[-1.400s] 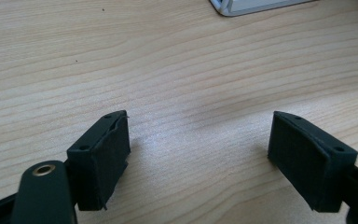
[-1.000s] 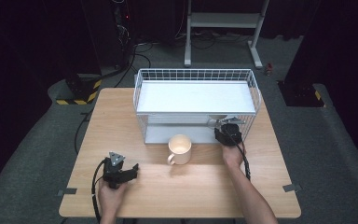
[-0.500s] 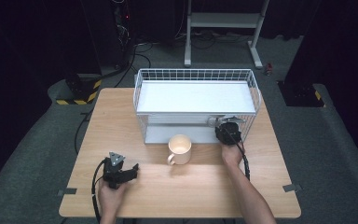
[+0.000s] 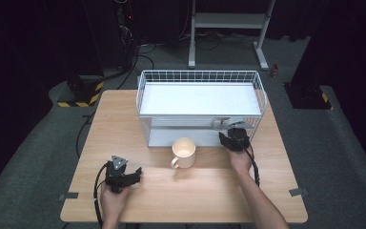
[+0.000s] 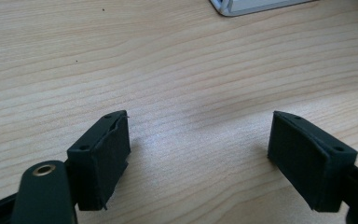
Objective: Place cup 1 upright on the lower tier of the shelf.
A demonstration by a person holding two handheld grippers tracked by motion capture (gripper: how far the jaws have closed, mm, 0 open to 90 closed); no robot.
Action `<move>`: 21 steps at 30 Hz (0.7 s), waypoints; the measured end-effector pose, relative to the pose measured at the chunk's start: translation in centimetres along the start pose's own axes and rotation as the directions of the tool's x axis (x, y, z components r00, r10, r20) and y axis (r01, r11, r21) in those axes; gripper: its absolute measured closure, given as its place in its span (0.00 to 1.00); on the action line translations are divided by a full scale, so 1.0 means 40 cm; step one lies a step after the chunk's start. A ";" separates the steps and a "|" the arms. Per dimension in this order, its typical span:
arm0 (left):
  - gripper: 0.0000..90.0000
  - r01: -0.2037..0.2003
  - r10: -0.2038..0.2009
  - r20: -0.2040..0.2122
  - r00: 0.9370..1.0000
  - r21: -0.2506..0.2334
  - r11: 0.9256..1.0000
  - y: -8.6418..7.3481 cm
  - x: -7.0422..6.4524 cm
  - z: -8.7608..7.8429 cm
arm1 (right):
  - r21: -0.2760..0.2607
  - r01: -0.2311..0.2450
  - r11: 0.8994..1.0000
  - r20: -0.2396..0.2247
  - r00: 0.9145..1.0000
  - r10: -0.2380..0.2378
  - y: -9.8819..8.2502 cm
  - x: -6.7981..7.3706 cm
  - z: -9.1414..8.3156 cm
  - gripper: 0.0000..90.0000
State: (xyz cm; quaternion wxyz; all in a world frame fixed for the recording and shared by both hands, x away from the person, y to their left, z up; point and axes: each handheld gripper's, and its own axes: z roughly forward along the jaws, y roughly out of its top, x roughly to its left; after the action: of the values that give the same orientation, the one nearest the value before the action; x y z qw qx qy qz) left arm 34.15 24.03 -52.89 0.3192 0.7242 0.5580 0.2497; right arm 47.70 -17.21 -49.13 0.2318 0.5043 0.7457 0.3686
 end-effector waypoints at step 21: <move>0.23 0.000 0.000 -0.001 1.000 0.000 1.000 0.000 0.000 0.000 | -0.058 -0.008 0.998 -0.086 0.996 0.003 -0.011 -0.023 -0.088 0.48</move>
State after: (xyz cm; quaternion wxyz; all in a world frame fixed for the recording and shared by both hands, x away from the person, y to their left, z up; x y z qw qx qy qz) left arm 34.15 24.02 -52.89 0.3191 0.7241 0.5580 0.2499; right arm 45.26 -19.26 -47.32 0.2133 0.4830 0.7427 0.4119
